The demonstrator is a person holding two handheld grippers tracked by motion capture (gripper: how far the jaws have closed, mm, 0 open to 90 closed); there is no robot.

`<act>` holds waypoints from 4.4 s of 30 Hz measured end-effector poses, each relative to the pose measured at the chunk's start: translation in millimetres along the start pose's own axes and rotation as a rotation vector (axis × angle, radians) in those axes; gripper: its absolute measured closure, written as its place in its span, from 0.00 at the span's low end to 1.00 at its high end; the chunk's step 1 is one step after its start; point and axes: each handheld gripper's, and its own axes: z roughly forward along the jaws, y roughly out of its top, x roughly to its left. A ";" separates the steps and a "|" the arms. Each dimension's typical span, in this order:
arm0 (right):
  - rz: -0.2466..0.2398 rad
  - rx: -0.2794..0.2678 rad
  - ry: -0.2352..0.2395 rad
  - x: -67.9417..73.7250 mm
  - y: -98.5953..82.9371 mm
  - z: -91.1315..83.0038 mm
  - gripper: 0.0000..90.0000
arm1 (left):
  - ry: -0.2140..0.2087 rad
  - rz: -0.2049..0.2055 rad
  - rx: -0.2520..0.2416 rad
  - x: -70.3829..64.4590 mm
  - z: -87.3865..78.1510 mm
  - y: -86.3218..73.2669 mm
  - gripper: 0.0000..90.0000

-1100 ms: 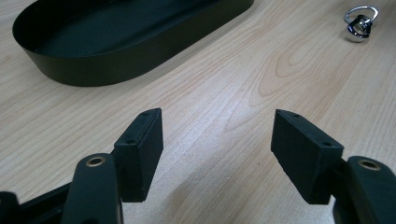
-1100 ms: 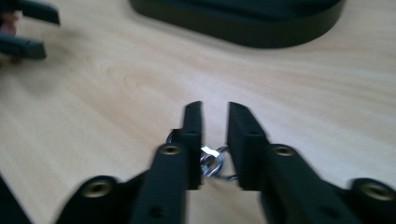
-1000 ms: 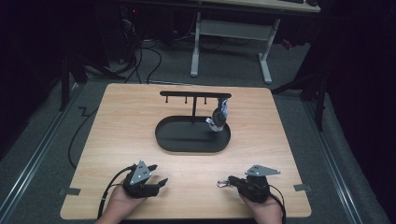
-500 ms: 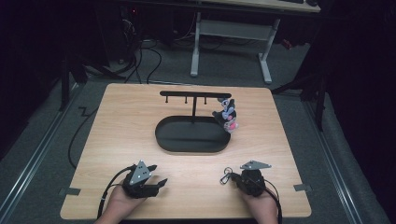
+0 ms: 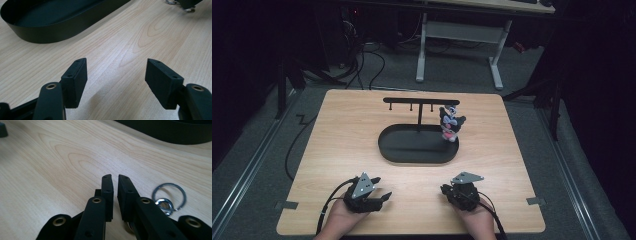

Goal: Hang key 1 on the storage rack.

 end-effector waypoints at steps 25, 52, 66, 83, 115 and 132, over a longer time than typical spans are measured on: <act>0.064 -0.084 -0.171 -57.5 -45.2 -54.6 0.76 | -0.009 0.004 -0.006 1.3 -0.7 0.8 0.39; -0.007 -0.041 -0.125 -41.2 -40.3 -34.9 0.95 | -0.019 0.012 -0.009 1.0 -0.8 1.2 0.39; 0.038 0.066 -0.124 -49.0 -38.0 -36.8 0.94 | -0.014 0.016 -0.009 -0.6 -1.9 1.9 0.39; -0.012 0.447 -0.043 -71.8 6.5 -37.7 0.88 | -0.016 0.028 -0.017 0.5 -4.9 2.6 0.39; -0.071 0.598 -0.025 -78.2 41.3 -41.6 0.94 | -0.014 0.030 -0.026 -0.6 -5.1 3.3 0.39; -0.077 0.509 -0.018 -73.9 70.0 -58.1 0.94 | -0.020 0.021 -0.047 2.2 -4.5 5.4 0.39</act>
